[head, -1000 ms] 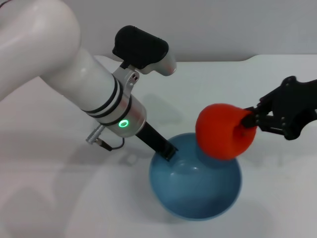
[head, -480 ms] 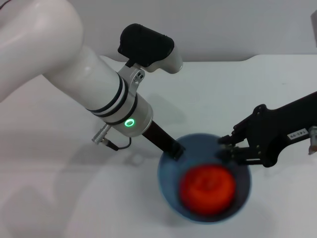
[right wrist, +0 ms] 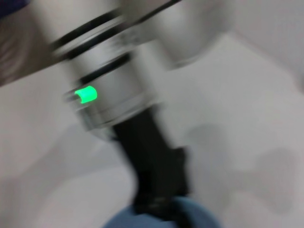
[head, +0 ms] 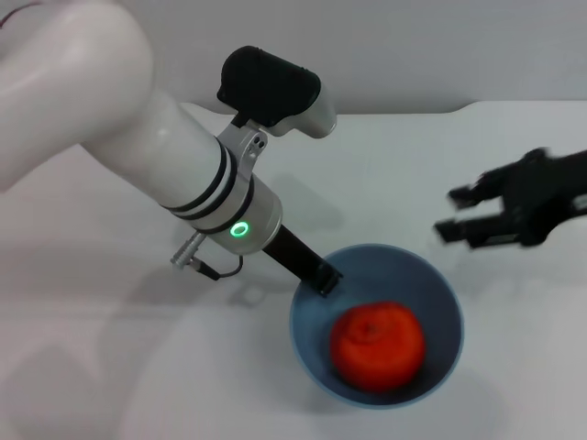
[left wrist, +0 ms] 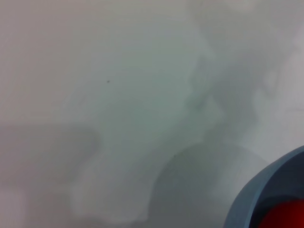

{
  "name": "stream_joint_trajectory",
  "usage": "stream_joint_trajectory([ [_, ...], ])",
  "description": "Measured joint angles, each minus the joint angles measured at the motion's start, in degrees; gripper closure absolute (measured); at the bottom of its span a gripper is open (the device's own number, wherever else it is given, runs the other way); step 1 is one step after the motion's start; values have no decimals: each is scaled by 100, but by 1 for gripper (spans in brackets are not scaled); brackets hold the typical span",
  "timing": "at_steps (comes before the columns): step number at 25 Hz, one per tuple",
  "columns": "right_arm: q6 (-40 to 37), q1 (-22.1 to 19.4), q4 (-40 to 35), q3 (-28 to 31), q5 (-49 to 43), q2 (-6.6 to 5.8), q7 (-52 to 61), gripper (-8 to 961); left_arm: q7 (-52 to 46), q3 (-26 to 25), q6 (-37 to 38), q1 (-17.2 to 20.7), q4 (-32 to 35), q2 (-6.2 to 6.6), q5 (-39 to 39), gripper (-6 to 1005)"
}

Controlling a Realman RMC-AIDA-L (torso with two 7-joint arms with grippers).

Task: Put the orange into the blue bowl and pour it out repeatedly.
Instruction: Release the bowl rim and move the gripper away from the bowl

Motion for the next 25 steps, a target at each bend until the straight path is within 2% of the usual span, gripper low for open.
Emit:
stream_joint_trajectory([
  [2,47,-48,38,121,-2,-1,0,476,-1,46,-61,15,-68,1,0,986],
  [9,248,-158,430,143,-280,14,-17,484,12,229,-335,51,-364,-6,-11,976],
  [18,425,-152,656,130,-320,-2,-30,482,-31,260,-319,65,-323,-6,-23,962],
  [22,514,-178,811,136,-329,-9,-39,481,-23,139,-305,73,-237,19,-59,815],
  [23,558,-182,875,142,-335,-11,-55,481,22,-149,-312,175,-40,52,-165,778],
  [25,665,-188,1007,161,-368,-13,-97,480,112,-371,-350,284,118,65,-296,700],
])
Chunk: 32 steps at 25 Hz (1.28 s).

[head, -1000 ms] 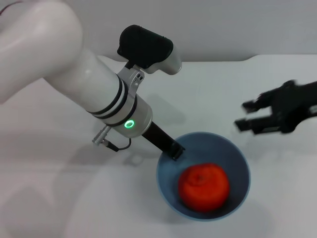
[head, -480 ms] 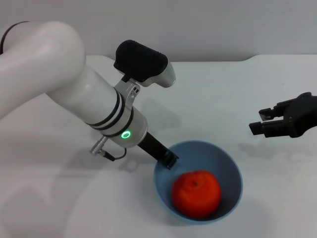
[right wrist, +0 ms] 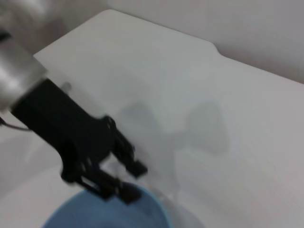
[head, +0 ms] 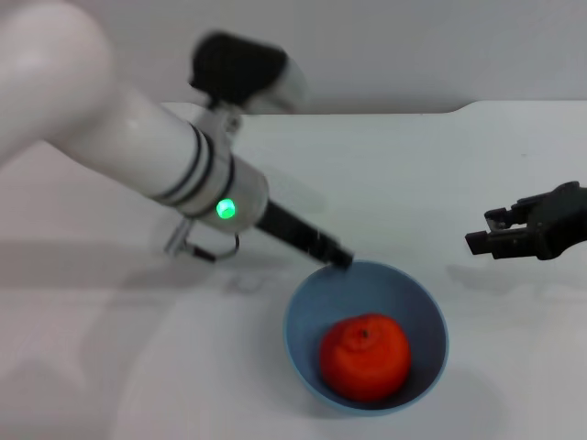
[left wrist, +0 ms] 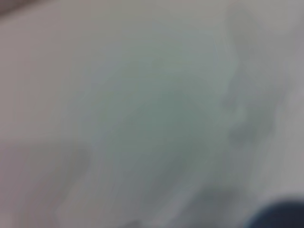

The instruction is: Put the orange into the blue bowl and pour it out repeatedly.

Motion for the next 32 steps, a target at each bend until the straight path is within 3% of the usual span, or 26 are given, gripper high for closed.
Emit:
stream_joint_trajectory([
  [4,352,-2,425,28,-101,2,-26,479,614,-1005,-86,547,609,18,-665,552],
  [7,542,-17,639,53,-94,6,-27,479,1481,-1761,-178,1082,754,22,-1859,463],
  [8,648,-24,779,69,-84,8,-28,479,2170,-2253,-202,1420,512,25,-2930,433],
  [9,816,-23,1065,106,-59,8,-29,479,2447,-2454,-195,1557,359,28,-3438,403],
  [10,816,-23,1065,106,-59,8,-29,480,2447,-2454,-195,1557,359,28,-3438,374],
  [13,1036,6,1536,226,95,7,-54,480,3376,-3088,152,1930,-414,40,-5086,300],
  [15,1127,7,1812,360,445,7,-174,480,3945,-3557,533,2125,-942,43,-5842,257],
  [18,1189,-45,2299,844,1231,0,-540,480,4665,-4117,911,2376,-1426,40,-6383,213],
  [23,1198,-268,3346,2146,2724,-9,-1316,480,6480,-4334,988,2815,-1773,-6,-6890,215],
  [25,1210,-405,3811,2609,3336,-10,-1778,480,7585,-4282,994,2952,-2000,-27,-7129,214],
  [26,1253,-550,4346,3058,3918,-5,-2375,480,8743,-4220,1051,3016,-2330,-39,-7405,214],
  [27,1253,-550,4346,3058,3918,-5,-2375,480,8743,-4220,1051,3016,-2330,-39,-7405,214],
  [28,1262,-605,4601,3233,4185,-2,-2753,480,9528,-4179,1128,3031,-2617,-45,-7635,214],
  [29,1269,-679,4923,3438,4505,6,-3231,480,10934,-4103,1309,3034,-3128,-56,-8061,214],
  [30,1263,-738,5164,3550,4749,15,-3698,480,10934,-4103,1309,3034,-3128,-56,-8061,214],
  [32,1246,-850,5665,3700,5259,29,-4898,480,12173,-4028,1501,2998,-3648,-60,-8425,214],
])
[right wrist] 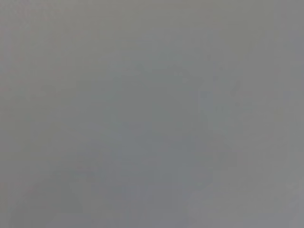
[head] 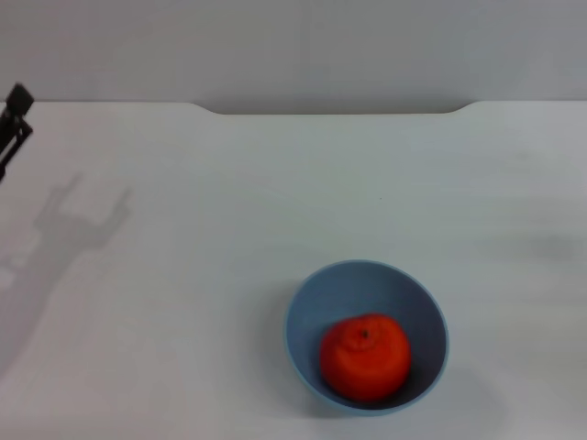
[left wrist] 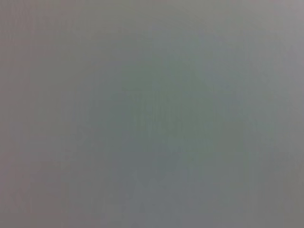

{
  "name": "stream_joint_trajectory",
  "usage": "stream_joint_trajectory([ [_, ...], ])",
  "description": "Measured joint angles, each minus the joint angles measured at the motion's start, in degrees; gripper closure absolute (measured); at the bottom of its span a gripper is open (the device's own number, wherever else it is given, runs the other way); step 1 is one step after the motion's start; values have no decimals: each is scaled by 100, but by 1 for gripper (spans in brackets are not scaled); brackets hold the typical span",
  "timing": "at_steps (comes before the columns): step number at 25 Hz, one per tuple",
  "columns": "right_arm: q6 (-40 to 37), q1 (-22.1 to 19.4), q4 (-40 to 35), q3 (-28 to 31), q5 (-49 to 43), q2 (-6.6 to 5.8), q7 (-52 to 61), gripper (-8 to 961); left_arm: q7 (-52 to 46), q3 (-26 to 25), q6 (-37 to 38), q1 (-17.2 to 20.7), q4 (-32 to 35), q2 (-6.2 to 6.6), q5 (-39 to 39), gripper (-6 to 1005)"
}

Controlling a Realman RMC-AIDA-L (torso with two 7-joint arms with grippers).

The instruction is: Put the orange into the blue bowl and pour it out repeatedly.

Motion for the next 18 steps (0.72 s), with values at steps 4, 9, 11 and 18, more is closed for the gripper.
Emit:
stream_joint_trajectory([
  [4,-60,-101,1128,182,1040,13,-2683,480,2155,50,152,-113,-812,-9,-284,215],
  [9,-402,-69,2260,259,2122,23,-4811,480,2705,52,368,-87,-1058,-11,-316,214],
  [11,-437,1,2479,271,2274,30,-4989,480,2699,52,487,-61,-1130,-11,-317,214],
  [18,-179,172,2511,296,2287,24,-4945,480,2700,61,478,-126,-1341,-11,-285,214],
])
